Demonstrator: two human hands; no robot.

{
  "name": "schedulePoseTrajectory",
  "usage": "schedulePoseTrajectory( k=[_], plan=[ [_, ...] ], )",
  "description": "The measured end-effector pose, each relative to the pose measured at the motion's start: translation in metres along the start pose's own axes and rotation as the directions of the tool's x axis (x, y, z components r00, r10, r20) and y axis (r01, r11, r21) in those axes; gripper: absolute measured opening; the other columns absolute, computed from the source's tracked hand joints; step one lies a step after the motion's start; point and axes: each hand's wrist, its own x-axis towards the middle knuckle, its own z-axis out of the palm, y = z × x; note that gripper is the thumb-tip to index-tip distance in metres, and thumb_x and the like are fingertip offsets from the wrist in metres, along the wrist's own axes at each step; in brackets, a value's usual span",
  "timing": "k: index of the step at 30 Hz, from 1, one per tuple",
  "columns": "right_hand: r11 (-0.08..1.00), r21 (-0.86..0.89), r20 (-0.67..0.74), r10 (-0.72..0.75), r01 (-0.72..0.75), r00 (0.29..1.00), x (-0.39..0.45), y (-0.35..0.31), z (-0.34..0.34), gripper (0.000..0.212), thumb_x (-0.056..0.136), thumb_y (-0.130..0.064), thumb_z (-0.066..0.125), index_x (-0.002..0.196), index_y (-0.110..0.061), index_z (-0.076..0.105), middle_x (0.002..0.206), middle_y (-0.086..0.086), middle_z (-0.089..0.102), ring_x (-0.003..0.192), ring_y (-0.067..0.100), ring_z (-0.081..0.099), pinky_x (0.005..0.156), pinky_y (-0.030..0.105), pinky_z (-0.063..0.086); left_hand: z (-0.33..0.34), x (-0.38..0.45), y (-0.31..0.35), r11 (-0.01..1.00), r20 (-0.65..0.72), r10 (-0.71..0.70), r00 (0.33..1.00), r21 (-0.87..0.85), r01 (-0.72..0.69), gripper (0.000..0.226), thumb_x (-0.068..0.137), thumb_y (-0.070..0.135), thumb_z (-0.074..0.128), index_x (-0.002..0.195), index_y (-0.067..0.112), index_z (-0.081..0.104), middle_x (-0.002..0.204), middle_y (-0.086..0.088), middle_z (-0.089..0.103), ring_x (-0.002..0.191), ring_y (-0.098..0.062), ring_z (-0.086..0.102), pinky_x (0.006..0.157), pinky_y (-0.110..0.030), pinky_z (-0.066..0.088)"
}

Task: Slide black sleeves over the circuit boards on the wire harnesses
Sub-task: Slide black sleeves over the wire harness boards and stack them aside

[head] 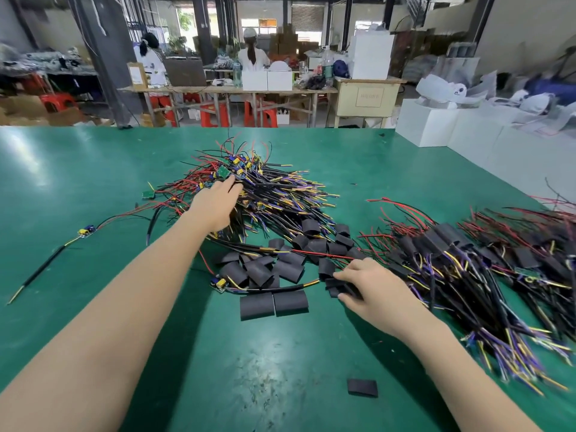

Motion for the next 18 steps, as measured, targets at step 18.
schedulePoseTrajectory(
  k=[18],
  plan=[
    [0.998,0.048,0.056,-0.035,0.032,0.998,-0.003,-0.001,-0.013,0.033,0.088,-0.036,0.059,0.112,-0.015,0.066,0.102,0.002,0.057,0.099,0.02,0.053,0.084,0.032,0.043,0.011,-0.016,-0.002,0.999,-0.271,0.021,0.962,0.045,-0.009,0.02,0.092,0.007,0.058,0.111,0.002,0.06,0.119,-0.018,0.053,0.105,-0.034,0.051,0.081,-0.042,0.041]
  ],
)
